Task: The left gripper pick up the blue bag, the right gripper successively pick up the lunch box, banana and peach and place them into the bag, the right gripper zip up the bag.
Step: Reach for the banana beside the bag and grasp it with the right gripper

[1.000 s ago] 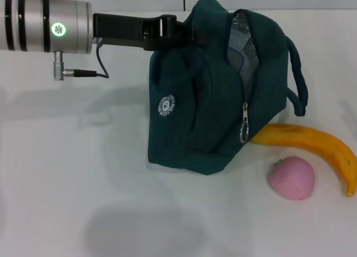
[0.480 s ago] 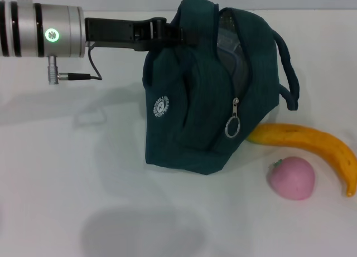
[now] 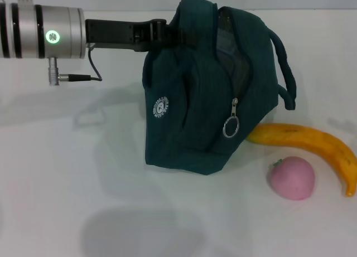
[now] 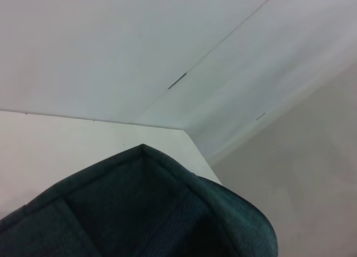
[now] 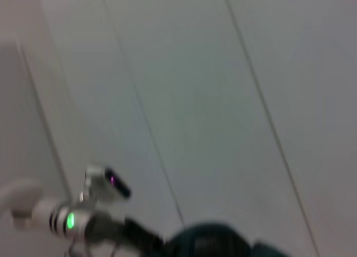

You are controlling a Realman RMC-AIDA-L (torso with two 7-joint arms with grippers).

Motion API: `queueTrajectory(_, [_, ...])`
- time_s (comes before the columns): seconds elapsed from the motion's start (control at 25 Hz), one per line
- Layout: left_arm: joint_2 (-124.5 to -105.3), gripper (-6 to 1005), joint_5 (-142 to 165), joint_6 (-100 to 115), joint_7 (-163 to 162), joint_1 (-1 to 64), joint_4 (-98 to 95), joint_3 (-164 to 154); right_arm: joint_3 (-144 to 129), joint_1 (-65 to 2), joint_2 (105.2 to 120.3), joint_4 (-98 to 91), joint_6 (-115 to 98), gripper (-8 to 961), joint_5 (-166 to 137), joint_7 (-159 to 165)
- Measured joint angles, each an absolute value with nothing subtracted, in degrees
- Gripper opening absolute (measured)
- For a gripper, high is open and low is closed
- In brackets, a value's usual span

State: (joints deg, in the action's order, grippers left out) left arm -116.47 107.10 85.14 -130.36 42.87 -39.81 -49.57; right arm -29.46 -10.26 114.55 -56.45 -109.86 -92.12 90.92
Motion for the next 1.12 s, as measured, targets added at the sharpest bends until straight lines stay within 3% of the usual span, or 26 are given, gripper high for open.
queueTrajectory(0.16, [-116.47, 44, 107.02, 85.14, -129.77, 42.63, -39.82, -49.57, -34.00, -12.56, 114.49, -70.64, -106.72, 676, -100.83, 103.03])
queueTrajectory(0.36, [-116.51, 44, 106.95, 85.09, -128.94, 42.42, -39.82, -49.57, -37.67, -20.38, 114.09, -78.24, -105.85, 677, -115.88, 114.92])
queueTrajectory(0.68, [-116.54, 44, 106.89, 85.07, -128.87, 42.80, -39.82, -49.25, -44.03, -32.08, 113.18, -79.99, -107.80, 679, -133.84, 125.76])
queueTrajectory(1.12, [-116.72, 44, 106.87, 84.38, -128.67, 43.53, -39.88, -47.60, -48.61, -39.20, 113.88, -71.48, -105.24, 683, -141.32, 128.53])
